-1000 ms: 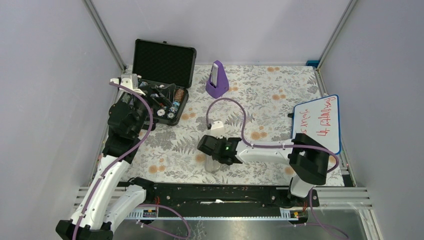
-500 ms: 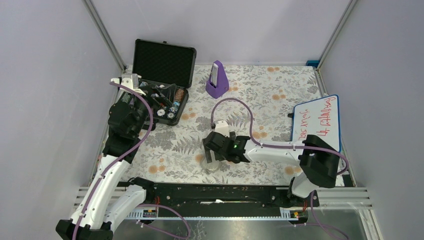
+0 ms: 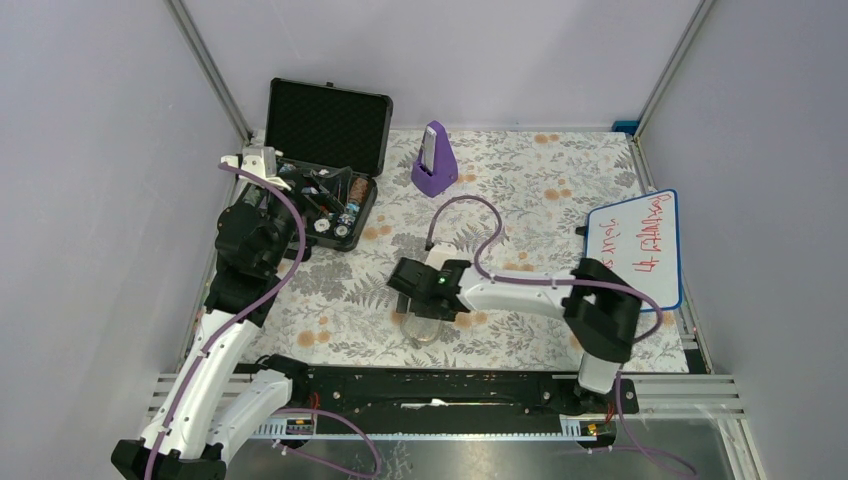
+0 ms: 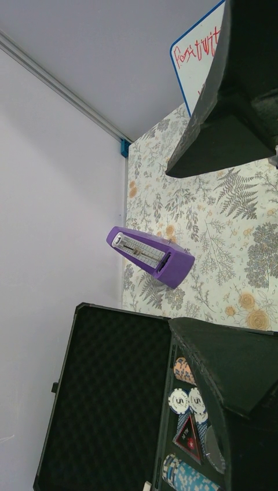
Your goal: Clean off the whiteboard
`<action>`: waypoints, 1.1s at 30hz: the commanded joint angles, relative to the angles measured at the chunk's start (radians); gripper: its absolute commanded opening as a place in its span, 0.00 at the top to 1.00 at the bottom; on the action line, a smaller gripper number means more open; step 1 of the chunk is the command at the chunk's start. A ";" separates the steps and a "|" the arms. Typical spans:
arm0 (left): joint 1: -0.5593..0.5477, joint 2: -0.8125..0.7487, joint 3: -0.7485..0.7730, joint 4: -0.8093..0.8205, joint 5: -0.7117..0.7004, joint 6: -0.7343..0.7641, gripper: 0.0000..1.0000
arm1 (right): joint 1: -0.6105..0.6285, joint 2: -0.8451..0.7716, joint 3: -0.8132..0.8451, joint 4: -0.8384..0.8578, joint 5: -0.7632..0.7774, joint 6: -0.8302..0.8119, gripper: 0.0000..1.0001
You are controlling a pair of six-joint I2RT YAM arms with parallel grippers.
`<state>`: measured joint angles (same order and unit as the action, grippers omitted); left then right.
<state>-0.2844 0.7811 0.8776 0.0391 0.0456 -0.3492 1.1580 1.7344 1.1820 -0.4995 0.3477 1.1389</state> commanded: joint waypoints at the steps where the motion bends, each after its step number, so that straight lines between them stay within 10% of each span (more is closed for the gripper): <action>1: -0.004 -0.007 0.046 0.025 0.010 -0.007 0.01 | 0.002 0.131 0.185 -0.238 0.079 0.216 0.19; 18: -0.003 -0.008 0.046 0.026 0.015 -0.007 0.01 | -0.005 0.411 0.363 -0.453 0.076 0.297 0.22; 33: -0.005 0.010 0.047 0.025 0.019 -0.001 0.01 | -0.012 0.255 0.201 -0.293 0.236 0.122 0.99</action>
<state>-0.2863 0.7818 0.8780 0.0391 0.0460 -0.3489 1.1572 2.0586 1.4860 -0.8730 0.4221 1.3354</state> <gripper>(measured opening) 0.989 0.171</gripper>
